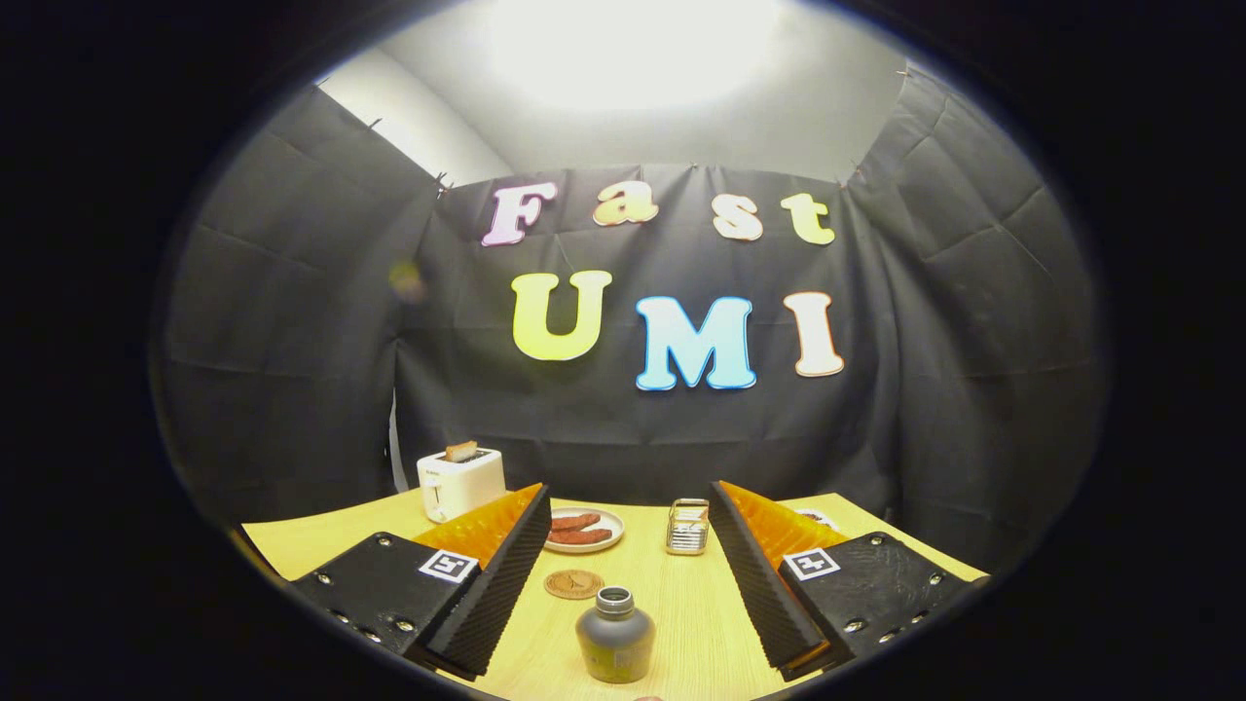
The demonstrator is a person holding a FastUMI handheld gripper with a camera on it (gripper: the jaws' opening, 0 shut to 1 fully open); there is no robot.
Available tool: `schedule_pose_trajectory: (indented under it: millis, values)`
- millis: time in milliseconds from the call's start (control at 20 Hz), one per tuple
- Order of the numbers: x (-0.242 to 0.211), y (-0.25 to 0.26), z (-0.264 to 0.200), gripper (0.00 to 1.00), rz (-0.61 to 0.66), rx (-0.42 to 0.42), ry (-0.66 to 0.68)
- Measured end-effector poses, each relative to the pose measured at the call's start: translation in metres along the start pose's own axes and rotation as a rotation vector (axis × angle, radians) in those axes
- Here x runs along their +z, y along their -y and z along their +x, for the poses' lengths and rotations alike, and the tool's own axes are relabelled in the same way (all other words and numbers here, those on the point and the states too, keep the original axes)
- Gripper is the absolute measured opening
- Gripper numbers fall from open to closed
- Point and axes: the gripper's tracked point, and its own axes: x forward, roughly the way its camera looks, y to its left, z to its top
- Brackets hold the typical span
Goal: Take the bottle from table, then pour the juice into the cup, finally place the bottle on the coaster
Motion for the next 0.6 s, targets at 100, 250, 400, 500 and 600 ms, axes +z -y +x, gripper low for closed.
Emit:
schedule_pose_trajectory:
  millis: [100,250,400,500,600]
  values:
    - [-0.014,0.001,0.002,0.99,0.014,0.01,-0.023]
    - [-0.034,-0.001,0.003,0.99,0.041,0.025,-0.055]
    - [-0.056,-0.002,0.007,0.99,0.044,0.037,-0.094]
    - [-0.071,-0.001,0.007,0.99,0.051,0.044,-0.123]
    - [-0.084,0.001,0.009,0.99,0.059,0.047,-0.149]
